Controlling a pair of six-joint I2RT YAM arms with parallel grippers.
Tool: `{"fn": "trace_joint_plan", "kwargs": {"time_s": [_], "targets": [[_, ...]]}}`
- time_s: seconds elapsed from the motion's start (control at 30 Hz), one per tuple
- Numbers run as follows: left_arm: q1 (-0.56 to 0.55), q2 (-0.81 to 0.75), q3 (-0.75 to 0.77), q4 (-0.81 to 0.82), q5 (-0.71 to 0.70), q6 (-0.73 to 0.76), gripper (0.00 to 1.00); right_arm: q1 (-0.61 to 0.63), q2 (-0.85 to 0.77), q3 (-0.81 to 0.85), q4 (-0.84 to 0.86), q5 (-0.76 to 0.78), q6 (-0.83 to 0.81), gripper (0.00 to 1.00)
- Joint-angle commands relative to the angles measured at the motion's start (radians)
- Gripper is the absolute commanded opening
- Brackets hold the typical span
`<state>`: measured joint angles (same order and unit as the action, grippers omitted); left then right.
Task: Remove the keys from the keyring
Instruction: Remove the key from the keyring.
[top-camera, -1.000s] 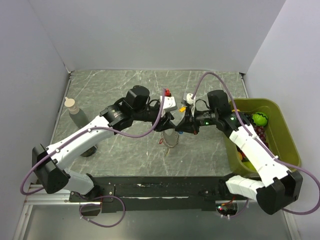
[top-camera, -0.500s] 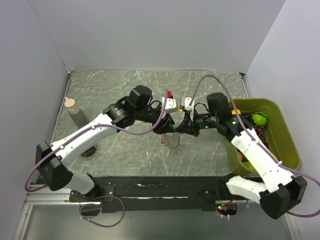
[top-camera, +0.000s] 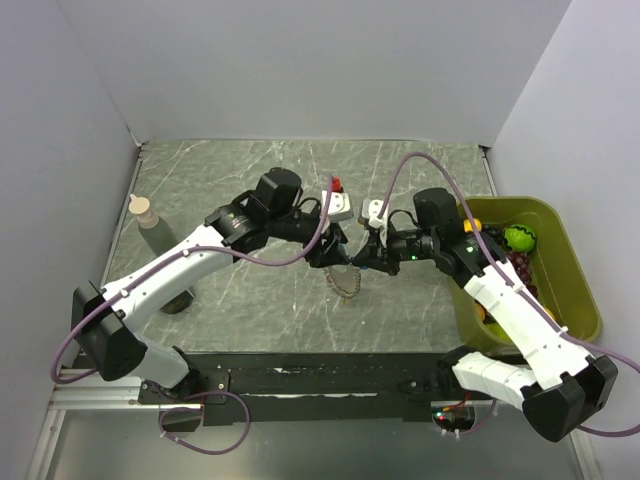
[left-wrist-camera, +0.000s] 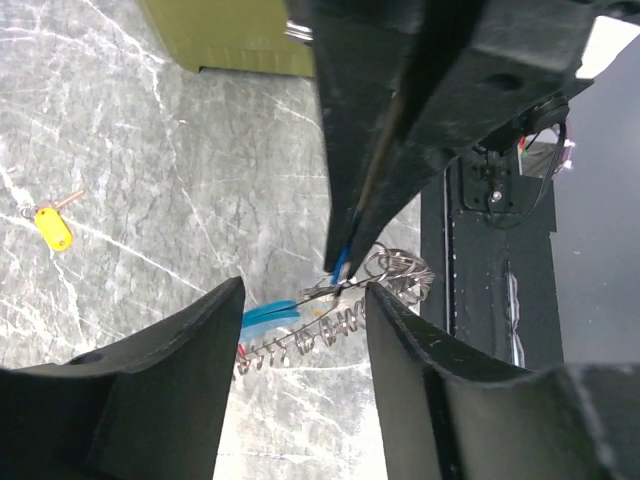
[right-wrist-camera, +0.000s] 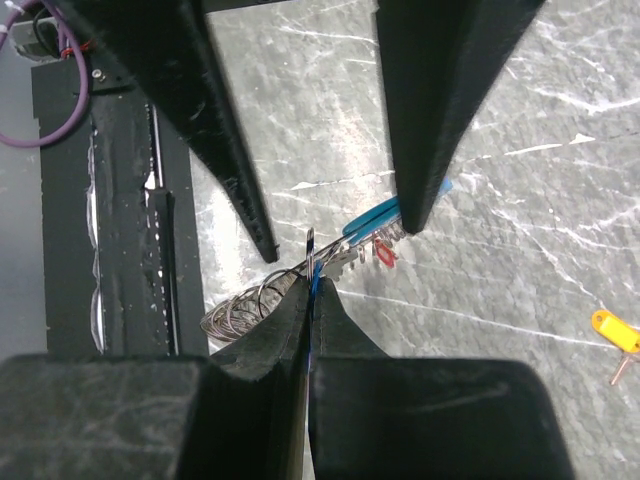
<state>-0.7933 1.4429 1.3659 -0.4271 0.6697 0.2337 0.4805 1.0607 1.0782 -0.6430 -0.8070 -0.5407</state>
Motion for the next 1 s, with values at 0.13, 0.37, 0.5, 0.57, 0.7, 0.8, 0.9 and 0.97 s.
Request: {"fn": "trace_joint_plan", "kwargs": {"time_s": [0.13,0.37,0.5,0.57,0.7,0.8,0.9,0.97], "targets": [[0.034,-0.010,0.015,0.048,0.106,-0.014,0.59,0.020,-0.041,0.009,0.002,-0.055,-0.045,0.00],[0.035,0.017,0.033,-0.005,0.235,0.019,0.56,0.021,-0.030,0.019,0.017,-0.029,-0.025,0.00],[0.031,0.024,0.042,-0.024,0.258,0.032,0.54,0.023,-0.028,0.014,0.026,-0.023,-0.019,0.00],[0.026,0.028,0.042,-0.032,0.254,0.033,0.53,0.021,-0.028,0.015,0.025,-0.026,-0.021,0.00],[0.019,0.037,0.042,-0.025,0.249,0.033,0.40,0.023,-0.019,0.026,0.020,-0.024,-0.021,0.00],[0.017,0.042,0.048,-0.027,0.251,0.035,0.26,0.026,-0.018,0.023,0.026,-0.011,-0.021,0.00],[0.019,0.042,0.052,-0.021,0.243,0.029,0.19,0.030,-0.018,0.016,0.031,0.011,-0.021,0.00],[0.017,0.040,0.052,-0.013,0.234,0.024,0.16,0.029,-0.021,0.011,0.037,0.023,-0.019,0.00]]}}
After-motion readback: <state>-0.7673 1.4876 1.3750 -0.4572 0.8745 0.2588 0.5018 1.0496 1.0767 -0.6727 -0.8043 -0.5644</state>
